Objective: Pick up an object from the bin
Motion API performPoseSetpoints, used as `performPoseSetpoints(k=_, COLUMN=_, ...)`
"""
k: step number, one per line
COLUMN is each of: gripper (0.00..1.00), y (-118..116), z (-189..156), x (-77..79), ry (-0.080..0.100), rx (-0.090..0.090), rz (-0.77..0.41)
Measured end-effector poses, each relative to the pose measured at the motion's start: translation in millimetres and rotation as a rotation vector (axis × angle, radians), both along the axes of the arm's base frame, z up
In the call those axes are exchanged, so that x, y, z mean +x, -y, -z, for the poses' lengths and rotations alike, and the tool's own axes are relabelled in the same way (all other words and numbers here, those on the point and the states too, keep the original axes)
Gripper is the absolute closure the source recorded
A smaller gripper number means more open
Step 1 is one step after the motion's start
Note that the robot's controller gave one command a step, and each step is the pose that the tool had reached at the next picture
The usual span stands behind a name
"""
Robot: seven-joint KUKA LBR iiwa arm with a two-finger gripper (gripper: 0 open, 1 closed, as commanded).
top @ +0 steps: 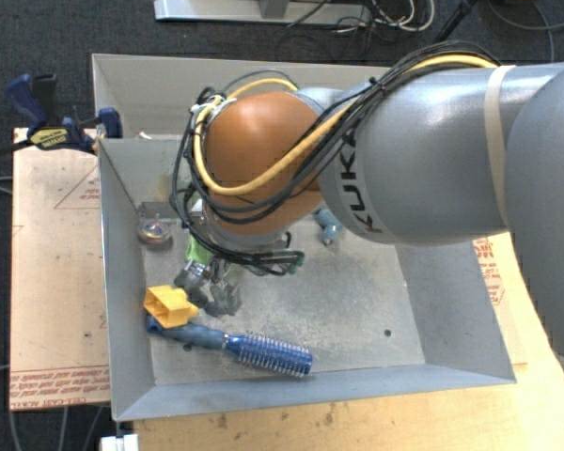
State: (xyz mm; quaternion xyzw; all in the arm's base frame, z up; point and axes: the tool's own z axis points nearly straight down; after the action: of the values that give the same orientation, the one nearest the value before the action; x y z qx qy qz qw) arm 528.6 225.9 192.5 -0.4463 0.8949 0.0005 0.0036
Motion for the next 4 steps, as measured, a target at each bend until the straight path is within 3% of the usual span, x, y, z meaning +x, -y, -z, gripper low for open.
performPoseSetpoints(k=1, gripper=1.0, y=5, z=22, x=-18.2, ry=-0.008, rx=-0.003, rz=0.014)
performPoseSetpoints(k=2, gripper=1.0, y=-11, z=66, x=78.8, ry=-0.001, rx=-0.002, rz=-0.116)
performPoseSetpoints(k=3, gripper=0.0, y=-12, z=64, x=77.3, ry=-0.003, rx=-0.001, rz=-0.116)
performPoseSetpoints(k=4, gripper=0.0, y=-11, z=67, x=-32.6, ry=-0.011, rx=-0.003, rz=0.03)
